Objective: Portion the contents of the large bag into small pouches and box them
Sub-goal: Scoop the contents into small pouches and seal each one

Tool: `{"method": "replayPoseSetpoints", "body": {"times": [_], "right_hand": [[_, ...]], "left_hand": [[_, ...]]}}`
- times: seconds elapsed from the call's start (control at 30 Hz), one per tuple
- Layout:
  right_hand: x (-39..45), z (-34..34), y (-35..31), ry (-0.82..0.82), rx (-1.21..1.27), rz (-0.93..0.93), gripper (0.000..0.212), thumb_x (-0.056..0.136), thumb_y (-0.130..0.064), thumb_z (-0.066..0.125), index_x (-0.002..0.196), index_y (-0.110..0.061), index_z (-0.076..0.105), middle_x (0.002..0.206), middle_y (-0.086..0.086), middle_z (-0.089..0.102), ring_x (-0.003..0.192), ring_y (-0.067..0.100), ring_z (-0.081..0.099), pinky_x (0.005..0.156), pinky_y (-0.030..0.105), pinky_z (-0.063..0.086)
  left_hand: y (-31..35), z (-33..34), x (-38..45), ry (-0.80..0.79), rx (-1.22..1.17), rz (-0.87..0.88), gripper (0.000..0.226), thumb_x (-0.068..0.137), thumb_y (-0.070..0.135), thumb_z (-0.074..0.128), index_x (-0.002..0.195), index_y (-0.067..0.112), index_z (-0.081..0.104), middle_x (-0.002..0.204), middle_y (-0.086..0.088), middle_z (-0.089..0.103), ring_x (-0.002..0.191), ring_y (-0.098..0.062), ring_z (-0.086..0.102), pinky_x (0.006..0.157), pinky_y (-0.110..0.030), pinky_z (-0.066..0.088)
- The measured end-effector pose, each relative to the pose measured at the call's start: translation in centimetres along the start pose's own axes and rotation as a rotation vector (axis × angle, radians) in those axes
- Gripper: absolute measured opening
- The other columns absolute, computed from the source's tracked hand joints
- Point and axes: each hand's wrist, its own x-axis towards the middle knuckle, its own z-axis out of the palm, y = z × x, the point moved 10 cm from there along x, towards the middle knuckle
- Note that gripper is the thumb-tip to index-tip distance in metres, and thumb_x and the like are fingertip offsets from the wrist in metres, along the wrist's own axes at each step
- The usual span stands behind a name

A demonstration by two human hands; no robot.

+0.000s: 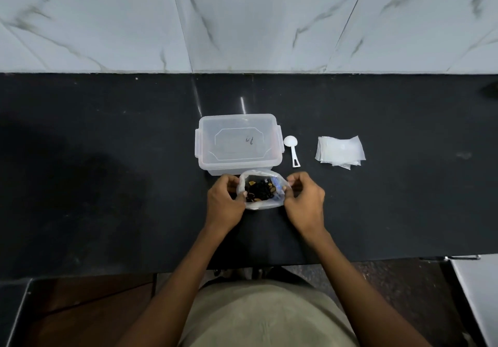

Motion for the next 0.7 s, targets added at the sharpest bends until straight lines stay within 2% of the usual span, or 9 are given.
{"method": "replayPoseSetpoints", "body": {"times": [0.07,0.13,0.23,0.3,0.37,0.47,0.53,0.63,0.7], "right_hand": [[0.0,0.1,0.3,-0.014,0.011,-0.003,0.017,0.085,-0.001,0.069,0.089,-0.017,0.064,0.085,-0.008,0.068,0.08,0.011,0.065,0.077,0.035,0.057],[0.1,0.5,0.4,-0.055,0.019,-0.005,0.012,0.087,-0.009,0.072,0.088,-0.019,0.065,0.085,-0.008,0.069,0.08,0.011,0.066,0.077,0.034,0.057],[0.3,0.2,0.4,-0.044,0.055,-0.016,0.007,0.09,-0.02,0.073,0.089,-0.021,0.067,0.085,-0.008,0.069,0.08,0.011,0.067,0.074,0.029,0.056],[0.7,-0.6,0.4,0.008,0.059,-0.036,0.004,0.092,-0.016,0.069,0.091,-0.019,0.068,0.087,-0.007,0.07,0.081,0.011,0.067,0.073,0.028,0.056],[1.6,-1.0,0.8,0.012,0.037,-0.023,0.011,0.092,-0.008,0.066,0.091,-0.019,0.068,0.089,-0.007,0.071,0.081,0.01,0.067,0.074,0.025,0.053],[3.0,-1.5,1.4,-0.03,-0.016,0.005,0.021,0.088,-0.001,0.065,0.089,-0.022,0.068,0.088,-0.004,0.07,0.079,0.01,0.066,0.074,0.027,0.054],[4.1,-2.9,1.3,-0.004,-0.054,-0.016,0.022,0.085,0.002,0.063,0.093,-0.018,0.07,0.093,-0.002,0.071,0.082,0.016,0.066,0.079,0.032,0.056],[6.3,-5.8,0.8,0.083,-0.246,-0.085,0.028,0.082,0.003,0.061,0.104,-0.012,0.071,0.106,0.002,0.068,0.101,0.025,0.06,0.083,0.038,0.053],[7.9,-6.8,0.7,0.092,-0.422,-0.13,0.033,0.081,0.002,0.062,0.109,-0.011,0.072,0.113,0.006,0.066,0.108,0.03,0.055,0.082,0.042,0.05]], "left_hand": [[0.2,0.0,0.0,0.0,-0.023,0.015,0.023,0.084,0.009,0.079,0.095,0.02,0.062,0.091,0.009,0.068,0.085,-0.003,0.066,0.068,-0.011,0.048],[0.4,0.1,-0.1,-0.005,-0.035,0.039,0.026,0.083,0.013,0.08,0.1,0.02,0.061,0.097,0.008,0.067,0.091,-0.007,0.066,0.07,-0.012,0.052],[1.2,-0.9,-1.0,0.1,-0.003,0.144,0.029,0.084,0.019,0.077,0.106,0.019,0.057,0.107,0.006,0.058,0.099,-0.015,0.061,0.077,-0.031,0.057],[2.8,-2.0,-2.1,0.216,0.05,0.273,0.025,0.083,0.016,0.072,0.102,0.016,0.056,0.105,0.004,0.054,0.096,-0.019,0.057,0.078,-0.039,0.055],[4.5,-1.9,-3.0,0.24,0.076,0.38,0.021,0.081,0.007,0.067,0.098,0.013,0.057,0.1,0.003,0.054,0.091,-0.019,0.057,0.075,-0.039,0.054],[6.7,0.0,-4.0,0.157,0.087,0.517,0.018,0.08,-0.003,0.063,0.094,0.009,0.062,0.094,0.002,0.061,0.084,-0.017,0.059,0.072,-0.035,0.054],[7.4,1.8,-4.2,0.068,0.108,0.559,0.018,0.081,-0.003,0.062,0.093,0.01,0.065,0.092,0.002,0.065,0.083,-0.013,0.061,0.072,-0.033,0.055],[7.5,4.2,-4.0,-0.04,0.144,0.537,0.017,0.081,0.0,0.062,0.09,0.013,0.067,0.092,0.004,0.068,0.084,-0.01,0.063,0.073,-0.032,0.057],[7.3,5.1,-3.7,-0.057,0.173,0.49,0.016,0.081,0.001,0.064,0.088,0.015,0.067,0.09,0.005,0.069,0.082,-0.009,0.064,0.072,-0.033,0.059]]}}
